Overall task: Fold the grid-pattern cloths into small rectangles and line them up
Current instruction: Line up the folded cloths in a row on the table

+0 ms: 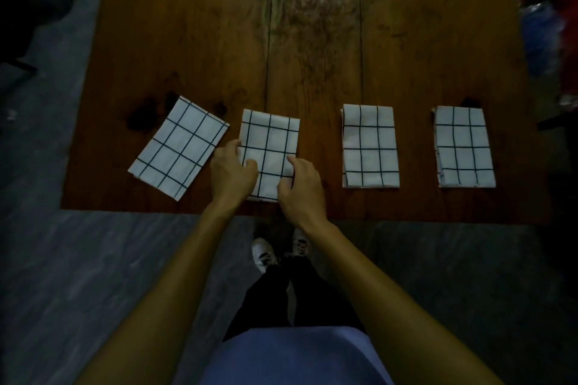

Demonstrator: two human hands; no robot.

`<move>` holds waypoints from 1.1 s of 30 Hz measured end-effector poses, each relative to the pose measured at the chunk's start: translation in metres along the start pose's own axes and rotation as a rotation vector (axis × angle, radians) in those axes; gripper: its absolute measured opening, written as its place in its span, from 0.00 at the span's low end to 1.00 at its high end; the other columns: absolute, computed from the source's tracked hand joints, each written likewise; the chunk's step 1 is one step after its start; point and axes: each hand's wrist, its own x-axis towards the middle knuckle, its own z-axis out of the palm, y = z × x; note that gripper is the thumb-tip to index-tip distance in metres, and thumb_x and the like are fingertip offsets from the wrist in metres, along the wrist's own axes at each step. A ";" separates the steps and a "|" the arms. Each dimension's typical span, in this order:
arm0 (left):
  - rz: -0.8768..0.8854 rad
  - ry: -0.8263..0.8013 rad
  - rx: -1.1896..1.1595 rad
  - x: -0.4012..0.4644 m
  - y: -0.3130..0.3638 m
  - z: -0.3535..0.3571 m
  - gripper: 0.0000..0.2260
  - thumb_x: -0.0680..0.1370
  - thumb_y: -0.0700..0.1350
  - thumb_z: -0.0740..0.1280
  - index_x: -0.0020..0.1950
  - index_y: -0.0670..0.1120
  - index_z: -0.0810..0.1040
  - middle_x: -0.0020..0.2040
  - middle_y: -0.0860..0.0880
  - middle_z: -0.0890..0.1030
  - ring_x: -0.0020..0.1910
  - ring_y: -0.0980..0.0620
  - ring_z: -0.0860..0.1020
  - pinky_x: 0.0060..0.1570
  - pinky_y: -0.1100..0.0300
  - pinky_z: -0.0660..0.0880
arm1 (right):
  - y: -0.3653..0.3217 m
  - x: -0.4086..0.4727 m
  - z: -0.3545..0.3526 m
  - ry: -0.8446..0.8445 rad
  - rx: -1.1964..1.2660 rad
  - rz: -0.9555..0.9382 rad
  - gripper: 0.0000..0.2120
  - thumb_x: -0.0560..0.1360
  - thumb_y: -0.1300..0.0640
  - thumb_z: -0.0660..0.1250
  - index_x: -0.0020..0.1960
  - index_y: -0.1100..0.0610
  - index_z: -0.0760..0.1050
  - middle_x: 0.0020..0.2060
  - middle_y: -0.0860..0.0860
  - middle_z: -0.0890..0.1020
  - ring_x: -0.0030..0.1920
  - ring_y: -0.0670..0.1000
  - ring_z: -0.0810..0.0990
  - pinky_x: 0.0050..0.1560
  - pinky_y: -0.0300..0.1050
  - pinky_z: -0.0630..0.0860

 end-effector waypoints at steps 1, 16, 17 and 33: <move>-0.010 -0.002 -0.005 0.001 0.001 0.000 0.22 0.75 0.45 0.65 0.68 0.46 0.68 0.64 0.42 0.72 0.62 0.44 0.72 0.59 0.45 0.74 | -0.002 0.000 0.001 -0.001 -0.025 -0.010 0.24 0.78 0.58 0.60 0.74 0.55 0.61 0.70 0.52 0.67 0.68 0.51 0.65 0.61 0.38 0.59; -0.022 -0.005 -0.105 0.013 0.024 0.015 0.21 0.77 0.44 0.65 0.69 0.45 0.68 0.65 0.43 0.72 0.63 0.46 0.71 0.60 0.50 0.73 | 0.005 0.019 -0.013 0.087 -0.150 -0.023 0.27 0.78 0.58 0.61 0.75 0.56 0.59 0.72 0.52 0.66 0.69 0.53 0.65 0.65 0.44 0.64; -0.017 -0.006 -0.106 0.012 0.024 0.012 0.21 0.77 0.45 0.65 0.69 0.45 0.68 0.65 0.43 0.72 0.62 0.46 0.72 0.60 0.50 0.73 | 0.005 0.018 -0.012 0.099 -0.150 -0.022 0.27 0.77 0.58 0.61 0.75 0.56 0.59 0.72 0.53 0.65 0.69 0.53 0.65 0.66 0.44 0.63; 0.013 0.174 0.031 0.042 -0.055 -0.111 0.18 0.78 0.42 0.64 0.68 0.45 0.70 0.63 0.43 0.73 0.61 0.47 0.73 0.52 0.58 0.71 | -0.088 0.000 0.074 -0.131 0.128 -0.121 0.24 0.78 0.59 0.63 0.72 0.54 0.63 0.68 0.52 0.69 0.66 0.50 0.69 0.67 0.48 0.70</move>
